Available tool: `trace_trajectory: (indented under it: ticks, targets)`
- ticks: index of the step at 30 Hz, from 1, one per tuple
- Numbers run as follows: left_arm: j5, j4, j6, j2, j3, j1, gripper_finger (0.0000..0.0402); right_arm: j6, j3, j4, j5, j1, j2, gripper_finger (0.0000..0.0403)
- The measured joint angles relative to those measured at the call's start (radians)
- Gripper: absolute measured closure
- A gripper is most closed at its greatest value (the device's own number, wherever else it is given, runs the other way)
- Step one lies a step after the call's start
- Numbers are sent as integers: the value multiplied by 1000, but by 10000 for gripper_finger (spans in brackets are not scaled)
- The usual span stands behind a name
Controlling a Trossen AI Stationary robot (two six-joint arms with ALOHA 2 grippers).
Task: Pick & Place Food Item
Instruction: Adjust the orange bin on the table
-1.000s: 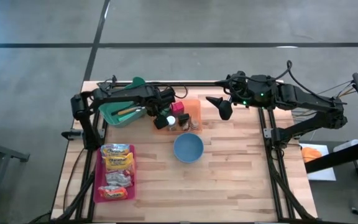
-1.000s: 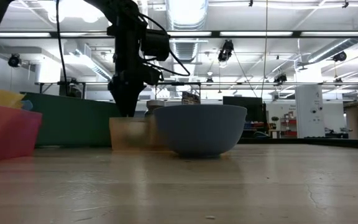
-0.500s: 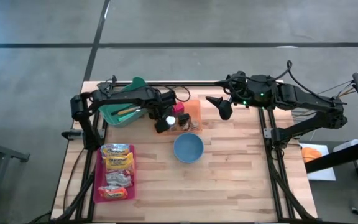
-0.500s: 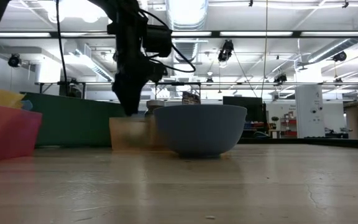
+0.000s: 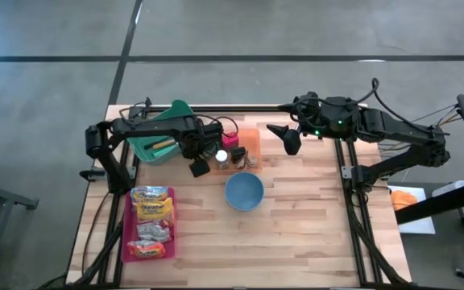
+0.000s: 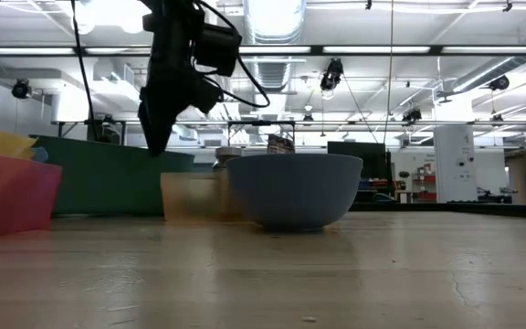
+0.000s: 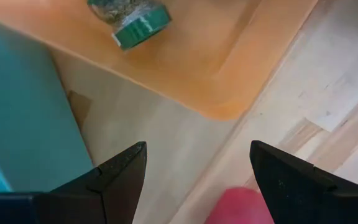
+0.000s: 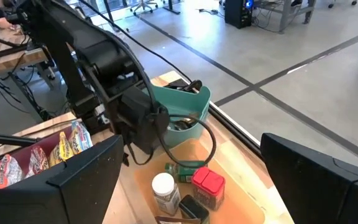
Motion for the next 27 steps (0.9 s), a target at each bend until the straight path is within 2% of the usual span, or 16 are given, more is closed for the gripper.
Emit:
trace_trajectory:
  ticks: [6, 10, 18, 24, 27]
  targets:
    - [-46, 31, 129, 5, -57, -11, 128, 24, 0, -1, -4, 0, 0, 27]
    - [-53, 66, 173, 5, -114, -10, 171, 26, 0, -1, -46, 0, 0, 27]
    - [-70, 269, 194, 6, -159, -11, 247, 23, 0, -1, -53, 0, 0, 27]
    - [-76, 424, 221, 6, -155, -12, 269, 23, 0, -1, -52, 0, 0, 27]
    - [-75, 434, 221, 6, -133, -12, 271, 24, 0, -1, -52, 0, 0, 27]
